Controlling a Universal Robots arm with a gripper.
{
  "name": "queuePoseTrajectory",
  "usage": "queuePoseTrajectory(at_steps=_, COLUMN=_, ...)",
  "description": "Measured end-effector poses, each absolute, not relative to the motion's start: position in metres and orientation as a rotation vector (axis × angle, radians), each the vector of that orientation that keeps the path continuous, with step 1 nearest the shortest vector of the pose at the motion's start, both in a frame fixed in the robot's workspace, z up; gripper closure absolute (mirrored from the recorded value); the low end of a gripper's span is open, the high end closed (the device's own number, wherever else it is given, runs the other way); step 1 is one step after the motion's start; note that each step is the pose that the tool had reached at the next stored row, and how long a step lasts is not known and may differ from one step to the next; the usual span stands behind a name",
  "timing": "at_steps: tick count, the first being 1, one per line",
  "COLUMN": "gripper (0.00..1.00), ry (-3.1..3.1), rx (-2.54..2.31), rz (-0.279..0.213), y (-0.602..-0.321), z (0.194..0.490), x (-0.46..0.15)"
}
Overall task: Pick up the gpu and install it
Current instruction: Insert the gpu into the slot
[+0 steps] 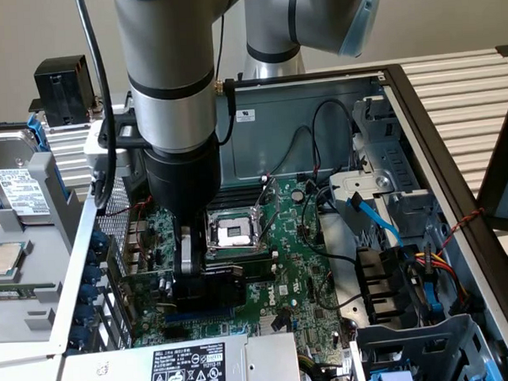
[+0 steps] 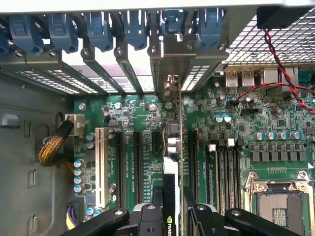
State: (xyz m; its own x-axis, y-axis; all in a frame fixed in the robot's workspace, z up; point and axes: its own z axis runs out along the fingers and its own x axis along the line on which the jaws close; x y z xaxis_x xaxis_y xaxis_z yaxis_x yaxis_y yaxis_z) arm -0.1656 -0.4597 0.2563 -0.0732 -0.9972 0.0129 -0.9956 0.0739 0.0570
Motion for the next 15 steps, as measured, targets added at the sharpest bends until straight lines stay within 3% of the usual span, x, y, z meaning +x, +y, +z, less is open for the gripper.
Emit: queuePoseTrajectory(at_steps=15, gripper=0.73, ry=-2.265, rx=2.105, rz=-0.051, y=-0.4589, z=0.2585, x=-0.1657)
